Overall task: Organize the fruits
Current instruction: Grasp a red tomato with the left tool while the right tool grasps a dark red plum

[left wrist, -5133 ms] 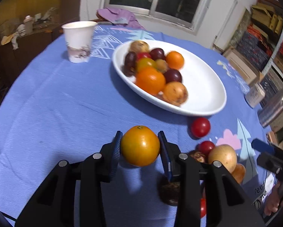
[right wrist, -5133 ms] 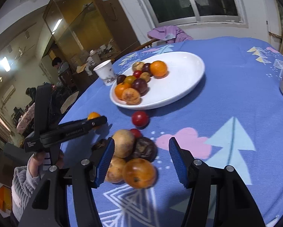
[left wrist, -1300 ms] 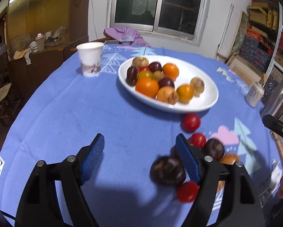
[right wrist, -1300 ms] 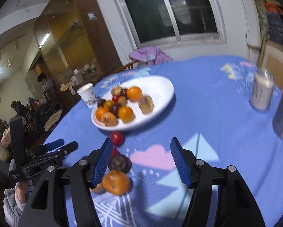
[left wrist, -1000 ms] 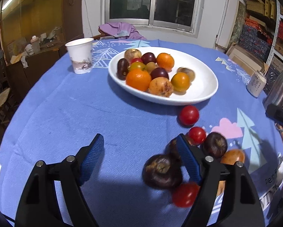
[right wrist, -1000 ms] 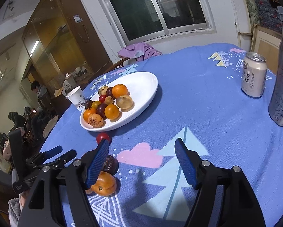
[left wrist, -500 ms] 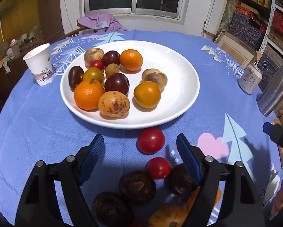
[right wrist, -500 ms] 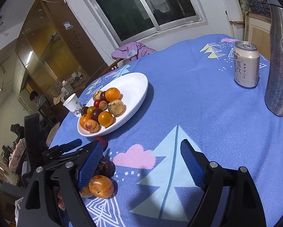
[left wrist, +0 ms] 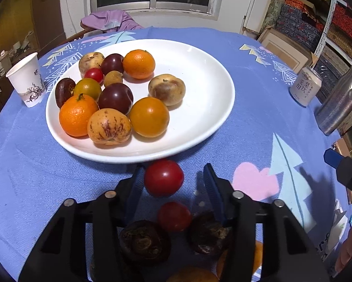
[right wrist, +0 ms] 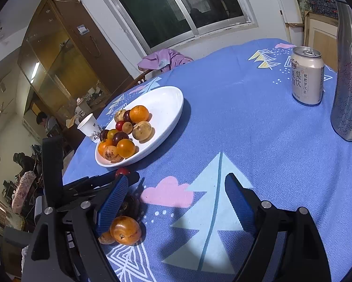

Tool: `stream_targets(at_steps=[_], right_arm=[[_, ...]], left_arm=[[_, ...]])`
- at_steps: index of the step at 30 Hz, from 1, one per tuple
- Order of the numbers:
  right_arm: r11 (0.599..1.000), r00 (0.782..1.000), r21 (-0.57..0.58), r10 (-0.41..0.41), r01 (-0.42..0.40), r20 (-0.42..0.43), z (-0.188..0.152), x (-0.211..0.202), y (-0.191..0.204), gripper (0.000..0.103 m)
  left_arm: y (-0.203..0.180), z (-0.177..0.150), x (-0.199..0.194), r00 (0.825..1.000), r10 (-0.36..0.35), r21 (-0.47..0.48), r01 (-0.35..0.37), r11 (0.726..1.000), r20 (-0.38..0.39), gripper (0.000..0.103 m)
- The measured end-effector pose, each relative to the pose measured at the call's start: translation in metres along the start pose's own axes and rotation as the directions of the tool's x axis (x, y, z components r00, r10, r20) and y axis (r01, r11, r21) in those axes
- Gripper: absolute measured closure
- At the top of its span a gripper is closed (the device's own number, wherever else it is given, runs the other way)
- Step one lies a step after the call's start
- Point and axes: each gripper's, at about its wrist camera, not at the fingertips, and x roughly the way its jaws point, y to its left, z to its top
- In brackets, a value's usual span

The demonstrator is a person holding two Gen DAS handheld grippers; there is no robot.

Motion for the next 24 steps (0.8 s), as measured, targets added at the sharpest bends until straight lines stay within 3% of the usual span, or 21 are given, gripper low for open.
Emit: stream_targets(at_steps=[3,9,13,17,20,24], right_arm=[[1.000,1.000,-0.002,-0.002,0.002,-0.001,0.000,0.001,0.000,0.017],[1.000,1.000,-0.001,-0.003,0.003,-0.007,-0.001,0.002,-0.001,0.017],[1.000,1.000,-0.014,0.010,-0.011,-0.020,-0.003,0.006,0.001,0.017],[0.998,0.997,-0.037,0.042,-0.044,-0.057,-0.007,0.015,0.006,0.017],[0.995,0.992,-0.044,0.083,-0.087,-0.090,-0.013,0.022,0.011,0.018],[0.986,0.980,-0.046,0.151,-0.158,-0.129,-0.020,0.029,0.025,0.019]], left_arm=[[0.005,-0.001,0.000,1.000,-0.020,-0.013,0.020,1.000,-0.003,0.071],[0.018,-0.011,-0.022,0.999,-0.007,-0.002,0.008,1.000,0.031,0.071],[0.044,-0.025,-0.053,0.996,0.048,-0.007,-0.048,0.999,0.080,0.071],[0.084,-0.047,-0.066,0.988,0.113,-0.080,-0.105,0.991,0.104,0.071],[0.113,-0.056,-0.059,0.992,0.101,-0.162,-0.087,0.983,0.081,0.071],[0.121,-0.055,-0.057,0.991,0.098,-0.169,-0.082,0.982,0.086,0.071]])
